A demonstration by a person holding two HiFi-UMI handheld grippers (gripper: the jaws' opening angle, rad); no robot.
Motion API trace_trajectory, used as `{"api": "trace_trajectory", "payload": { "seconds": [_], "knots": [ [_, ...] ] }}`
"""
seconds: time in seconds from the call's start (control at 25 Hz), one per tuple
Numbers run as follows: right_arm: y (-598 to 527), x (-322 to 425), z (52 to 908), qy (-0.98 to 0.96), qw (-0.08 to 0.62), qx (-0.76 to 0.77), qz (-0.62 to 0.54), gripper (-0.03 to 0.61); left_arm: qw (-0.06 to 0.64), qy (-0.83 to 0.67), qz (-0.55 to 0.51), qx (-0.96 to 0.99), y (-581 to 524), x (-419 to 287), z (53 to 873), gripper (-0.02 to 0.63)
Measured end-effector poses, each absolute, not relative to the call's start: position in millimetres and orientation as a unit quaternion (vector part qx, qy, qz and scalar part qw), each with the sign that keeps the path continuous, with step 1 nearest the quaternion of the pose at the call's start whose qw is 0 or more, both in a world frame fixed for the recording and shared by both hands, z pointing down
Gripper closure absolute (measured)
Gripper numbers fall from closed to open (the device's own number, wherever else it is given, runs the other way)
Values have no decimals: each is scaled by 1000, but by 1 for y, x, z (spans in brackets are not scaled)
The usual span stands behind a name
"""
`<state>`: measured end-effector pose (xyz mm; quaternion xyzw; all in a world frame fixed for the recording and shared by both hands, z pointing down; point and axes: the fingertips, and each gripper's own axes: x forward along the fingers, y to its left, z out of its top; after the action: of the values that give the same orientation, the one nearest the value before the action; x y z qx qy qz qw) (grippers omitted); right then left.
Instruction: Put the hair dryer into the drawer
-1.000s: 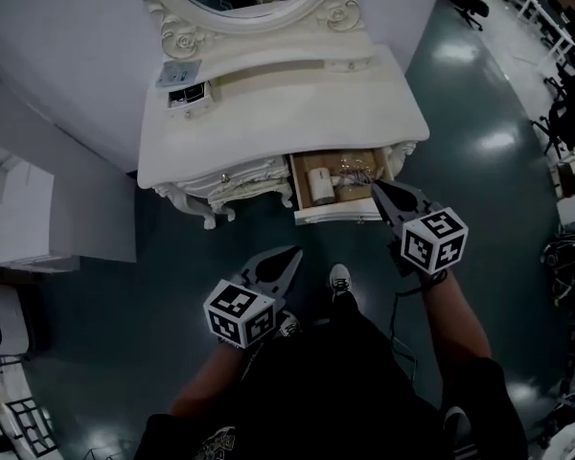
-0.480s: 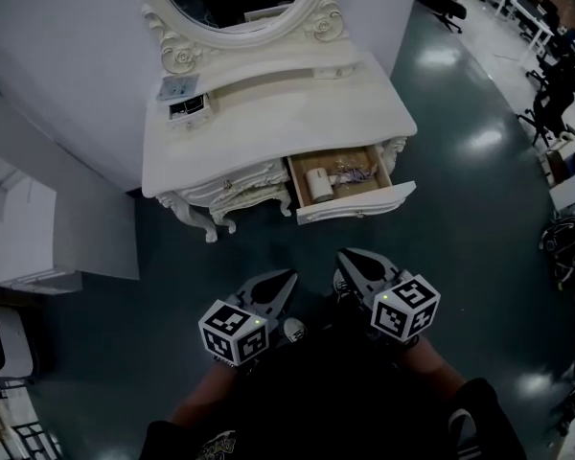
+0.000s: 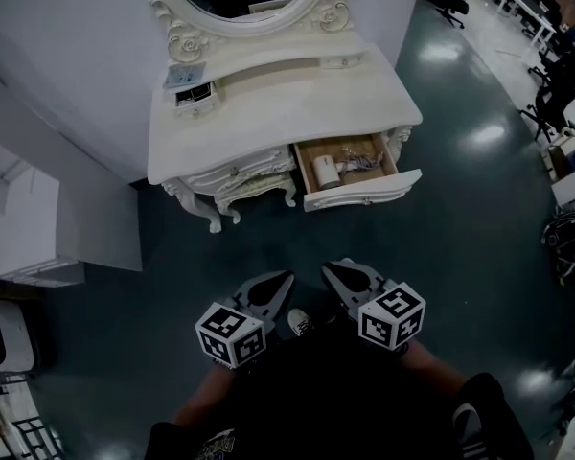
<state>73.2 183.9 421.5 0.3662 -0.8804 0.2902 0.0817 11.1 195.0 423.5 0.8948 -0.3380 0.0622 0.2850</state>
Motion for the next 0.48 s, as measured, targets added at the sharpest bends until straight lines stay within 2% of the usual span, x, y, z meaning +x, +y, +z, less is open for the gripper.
{"api": "trace_trajectory", "payload": {
  "seconds": [0.48],
  "knots": [
    [193,58,414,-893,97,346,270,549,276,-342,54,896,201,5,416,611]
  ]
}}
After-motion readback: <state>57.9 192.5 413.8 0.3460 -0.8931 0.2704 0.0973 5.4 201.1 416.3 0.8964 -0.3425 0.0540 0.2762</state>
